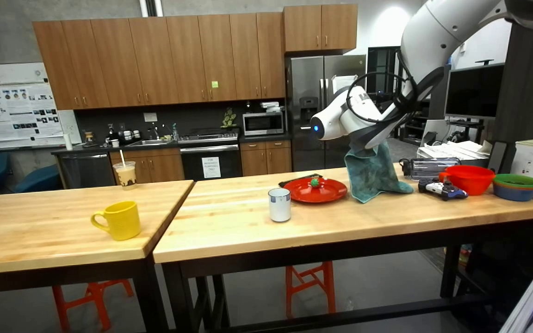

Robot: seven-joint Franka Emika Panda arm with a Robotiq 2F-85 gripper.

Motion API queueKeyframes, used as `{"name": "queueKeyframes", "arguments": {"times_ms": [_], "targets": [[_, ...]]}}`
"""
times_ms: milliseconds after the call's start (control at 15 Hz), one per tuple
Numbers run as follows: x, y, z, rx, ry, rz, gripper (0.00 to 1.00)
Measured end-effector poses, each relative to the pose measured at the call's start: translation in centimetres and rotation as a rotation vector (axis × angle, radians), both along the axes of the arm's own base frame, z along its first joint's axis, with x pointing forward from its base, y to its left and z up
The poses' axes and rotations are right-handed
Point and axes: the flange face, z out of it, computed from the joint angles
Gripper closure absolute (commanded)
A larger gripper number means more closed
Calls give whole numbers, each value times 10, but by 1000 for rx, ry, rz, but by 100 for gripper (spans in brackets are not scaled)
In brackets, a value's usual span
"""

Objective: Lay the blue cloth over the cup

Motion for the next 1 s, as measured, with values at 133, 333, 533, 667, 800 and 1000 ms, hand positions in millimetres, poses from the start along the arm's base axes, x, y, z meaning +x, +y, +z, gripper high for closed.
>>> {"name": "queueKeyframes", "arguments": {"times_ms": [133,333,533,667,800,1000], "targets": [[-4,-8,7,10,-23,-23,0],[-8,-18,14,20,-49,-49,0],[-13,-23,18,23,-74,-62,0],[-16,-24,16,23,-84,-62,0],[-17,-24,14,23,-87,-61,0],[-18,-24,13,23,-89,-61,0]]}}
